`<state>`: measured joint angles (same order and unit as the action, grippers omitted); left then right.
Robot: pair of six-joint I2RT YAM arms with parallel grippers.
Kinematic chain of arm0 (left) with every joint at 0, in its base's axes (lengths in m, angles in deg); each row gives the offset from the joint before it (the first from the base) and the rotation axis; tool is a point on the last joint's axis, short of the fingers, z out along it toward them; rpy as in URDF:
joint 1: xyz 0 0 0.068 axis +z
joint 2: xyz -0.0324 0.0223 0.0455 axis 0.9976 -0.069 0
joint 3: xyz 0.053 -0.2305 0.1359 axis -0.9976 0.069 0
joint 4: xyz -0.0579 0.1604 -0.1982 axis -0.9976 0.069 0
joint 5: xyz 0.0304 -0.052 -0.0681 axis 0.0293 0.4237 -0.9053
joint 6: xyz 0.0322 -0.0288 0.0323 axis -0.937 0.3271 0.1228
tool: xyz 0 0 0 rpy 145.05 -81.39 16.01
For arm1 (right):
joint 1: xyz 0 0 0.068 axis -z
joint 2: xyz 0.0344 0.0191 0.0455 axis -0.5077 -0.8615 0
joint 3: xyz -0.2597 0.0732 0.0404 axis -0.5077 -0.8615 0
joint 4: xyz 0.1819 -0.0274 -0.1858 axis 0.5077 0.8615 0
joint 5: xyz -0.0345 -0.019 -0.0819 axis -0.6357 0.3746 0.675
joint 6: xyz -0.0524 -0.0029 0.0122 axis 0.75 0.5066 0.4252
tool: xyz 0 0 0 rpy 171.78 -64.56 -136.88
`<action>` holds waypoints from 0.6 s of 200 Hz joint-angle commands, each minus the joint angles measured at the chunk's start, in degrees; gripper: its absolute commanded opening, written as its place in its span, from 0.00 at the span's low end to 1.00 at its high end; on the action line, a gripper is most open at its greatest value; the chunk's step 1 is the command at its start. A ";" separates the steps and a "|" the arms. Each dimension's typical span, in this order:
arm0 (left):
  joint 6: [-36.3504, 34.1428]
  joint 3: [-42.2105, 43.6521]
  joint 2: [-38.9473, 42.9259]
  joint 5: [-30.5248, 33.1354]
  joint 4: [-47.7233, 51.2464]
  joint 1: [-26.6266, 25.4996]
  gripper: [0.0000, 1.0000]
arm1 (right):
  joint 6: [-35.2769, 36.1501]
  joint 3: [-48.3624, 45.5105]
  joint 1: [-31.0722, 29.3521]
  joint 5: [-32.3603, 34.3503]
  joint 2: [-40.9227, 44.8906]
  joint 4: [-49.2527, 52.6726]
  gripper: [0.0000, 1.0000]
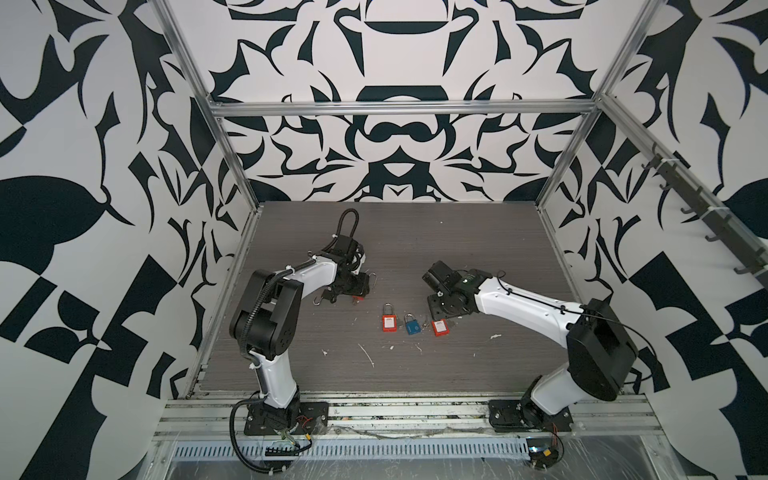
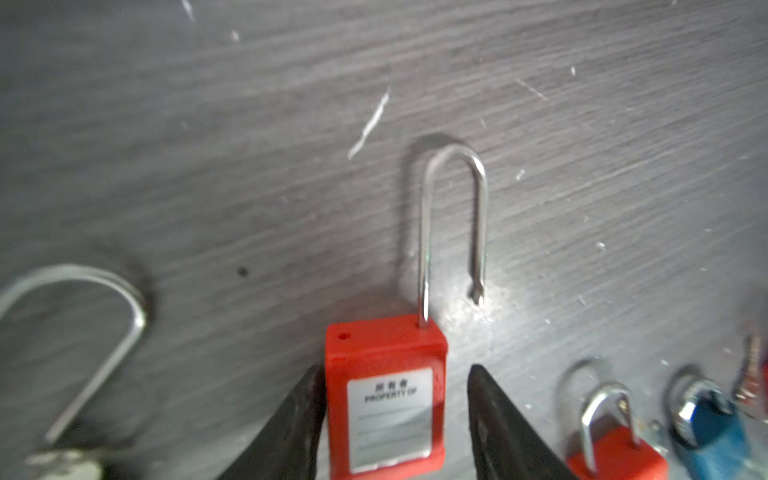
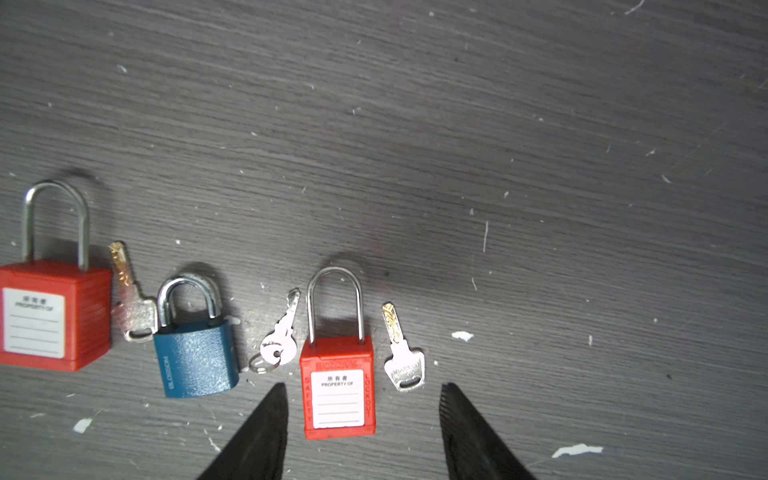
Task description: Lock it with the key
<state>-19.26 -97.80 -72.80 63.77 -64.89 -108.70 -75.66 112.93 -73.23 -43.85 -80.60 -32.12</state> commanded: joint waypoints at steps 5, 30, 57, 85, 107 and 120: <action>7.54 1.19 2.79 -7.43 -2.95 -0.87 0.56 | 1.49 0.79 0.18 0.64 2.26 -0.06 0.61; 11.44 1.90 3.31 -10.84 -6.24 -2.14 0.55 | 2.82 1.87 0.18 0.64 2.15 -0.11 0.61; 12.93 2.24 4.00 -12.97 -8.89 -3.22 0.55 | 4.72 3.46 0.17 -1.58 1.62 -0.11 0.61; 12.35 2.83 8.06 -12.00 -9.57 -3.27 0.56 | 7.07 5.67 0.18 -1.95 1.18 -0.14 0.61; 10.53 3.61 12.76 -9.09 -9.07 -2.52 0.57 | 7.98 8.25 0.09 -3.93 -0.16 -1.03 0.60; 9.64 4.34 15.79 -7.73 -8.89 -1.29 0.58 | 8.10 10.30 -0.07 -5.23 -1.76 -1.42 0.60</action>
<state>-8.59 -94.77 -62.97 53.87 -73.07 -111.65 -69.30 118.68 -73.23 -46.69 -80.71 -32.25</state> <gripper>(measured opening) 0.571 0.598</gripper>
